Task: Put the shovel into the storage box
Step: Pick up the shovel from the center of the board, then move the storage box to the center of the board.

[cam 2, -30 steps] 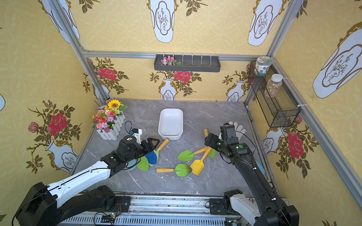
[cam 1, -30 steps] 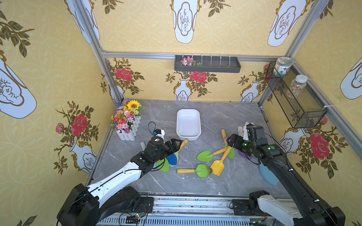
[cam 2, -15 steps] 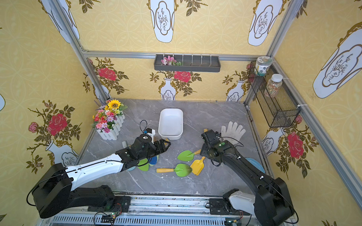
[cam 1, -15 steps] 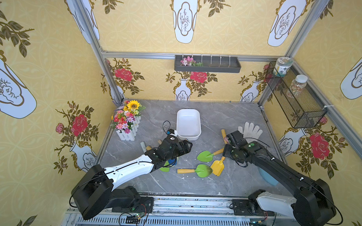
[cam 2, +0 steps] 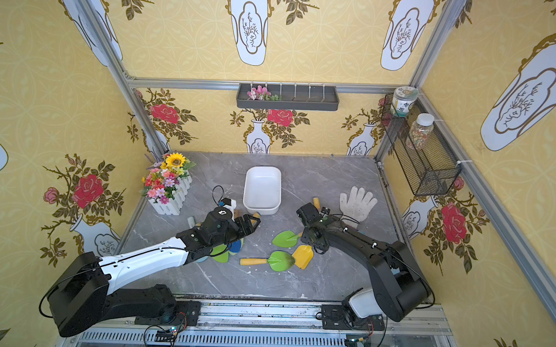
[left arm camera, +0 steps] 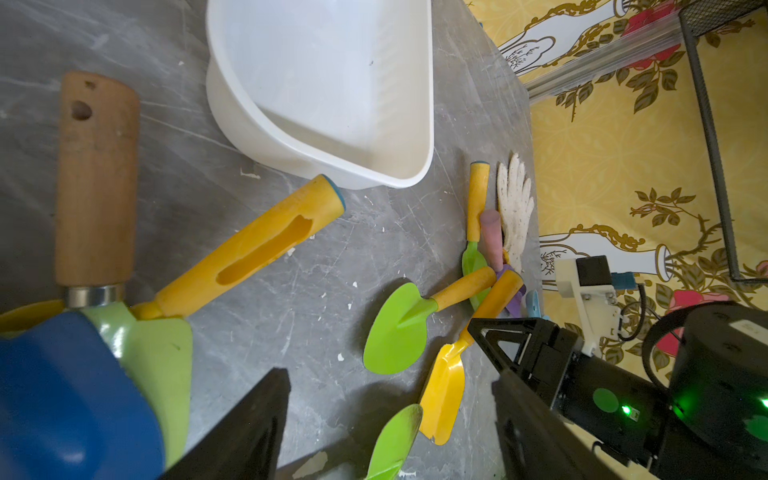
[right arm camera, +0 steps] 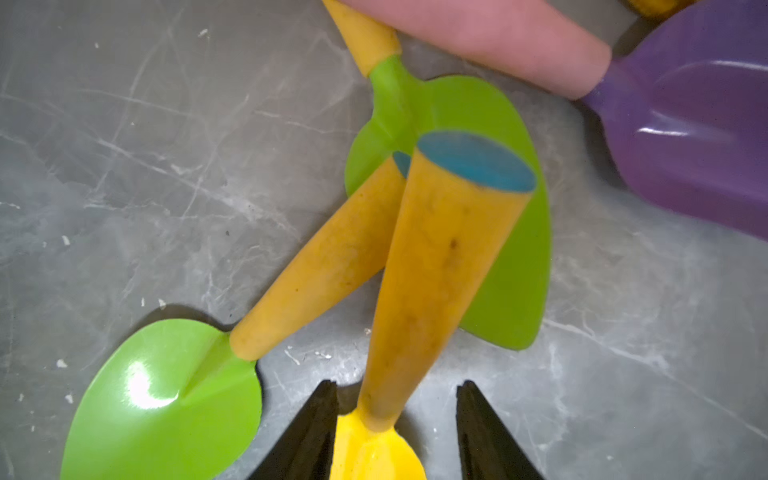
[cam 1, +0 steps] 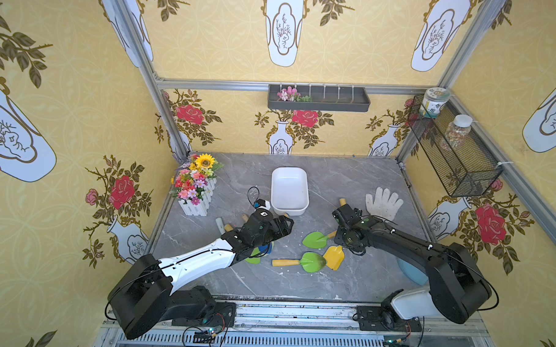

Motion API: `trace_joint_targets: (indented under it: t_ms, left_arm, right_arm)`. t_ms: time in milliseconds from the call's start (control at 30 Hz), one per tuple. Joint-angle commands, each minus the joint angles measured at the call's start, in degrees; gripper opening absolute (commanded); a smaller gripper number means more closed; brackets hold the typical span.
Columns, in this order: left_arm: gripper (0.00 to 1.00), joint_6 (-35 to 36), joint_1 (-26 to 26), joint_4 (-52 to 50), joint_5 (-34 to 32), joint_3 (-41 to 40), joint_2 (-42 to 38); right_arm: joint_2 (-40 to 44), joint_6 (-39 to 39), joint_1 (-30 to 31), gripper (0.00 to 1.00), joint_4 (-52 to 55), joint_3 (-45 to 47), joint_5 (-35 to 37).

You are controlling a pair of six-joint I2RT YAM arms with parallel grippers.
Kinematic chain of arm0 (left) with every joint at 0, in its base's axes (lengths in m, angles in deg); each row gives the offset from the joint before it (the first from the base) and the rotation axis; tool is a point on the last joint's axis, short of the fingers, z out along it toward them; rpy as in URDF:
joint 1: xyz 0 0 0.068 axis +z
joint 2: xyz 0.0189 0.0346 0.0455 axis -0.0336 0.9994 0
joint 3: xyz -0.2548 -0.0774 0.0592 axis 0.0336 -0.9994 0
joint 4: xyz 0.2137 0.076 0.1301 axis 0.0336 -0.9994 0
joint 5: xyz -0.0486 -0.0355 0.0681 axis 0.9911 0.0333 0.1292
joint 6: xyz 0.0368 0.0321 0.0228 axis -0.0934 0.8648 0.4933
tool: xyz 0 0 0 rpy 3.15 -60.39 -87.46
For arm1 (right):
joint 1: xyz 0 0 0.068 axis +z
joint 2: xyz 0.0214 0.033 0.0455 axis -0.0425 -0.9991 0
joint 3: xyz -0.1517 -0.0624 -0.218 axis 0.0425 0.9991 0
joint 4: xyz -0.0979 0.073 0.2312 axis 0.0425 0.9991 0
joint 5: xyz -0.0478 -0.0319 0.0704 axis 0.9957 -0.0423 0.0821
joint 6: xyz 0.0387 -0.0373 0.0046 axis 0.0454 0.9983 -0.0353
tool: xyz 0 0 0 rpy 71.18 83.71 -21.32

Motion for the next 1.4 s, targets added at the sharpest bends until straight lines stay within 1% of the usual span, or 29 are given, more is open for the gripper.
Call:
trace_joint_targets:
  t_ms: [0, 167, 400, 533, 767, 933, 1033, 1167, 1267, 1367]
  left_arm:
    - [0.81, -0.18, 0.0, -0.97, -1.0, -0.35, -0.69]
    - [0.8, -0.2, 0.04, -1.98, -2.33, -0.33, -1.54]
    - [0.74, 0.39, 0.76, -4.7, -4.75, 0.87, -2.51]
    - [0.7, 1.76, 3.13, -6.24, -4.44, 2.3, -3.34]
    - [0.67, 4.75, 10.12, -8.41, -1.65, 6.07, -1.8]
    - [0.64, 6.81, 15.21, -8.01, 1.44, 10.13, 4.42]
    - [0.62, 8.0, 17.04, -6.19, 3.56, 13.03, 9.33]
    - [0.6, 9.74, 17.44, -6.11, 3.88, 18.44, 16.61]
    - [0.59, 12.47, 17.44, -6.22, 4.07, 22.26, 21.84]
    - [0.56, 14.01, 17.6, -7.24, 3.25, 25.41, 26.66]
  right_arm:
    - [-1.29, -1.4, 0.25, 0.46, -1.96, -0.23, 1.17]
    - [-3.25, -1.49, 0.39, 0.38, -3.08, 0.21, 1.0]
    - [-3.15, -1.09, 0.87, 0.26, -2.53, 0.07, 1.9]
    - [-1.72, -0.49, 0.96, 0.21, -1.23, -0.01, 2.41]
    - [3.83, 0.86, 0.94, 0.19, 2.56, -0.63, 3.14]
    - [7.9, 2.28, 1.05, 0.19, 6.26, -2.94, 4.24]
    - [8.89, 3.2, 1.05, 0.19, 7.4, -4.09, 4.68]
    - [9.08, 4.05, 1.05, 0.19, 8.02, -4.79, 4.97]
    - [10.09, 4.16, 1.44, 0.19, 7.86, -4.72, 4.36]
    - [11.0, 4.32, 1.83, 0.2, 7.98, -4.88, 3.98]
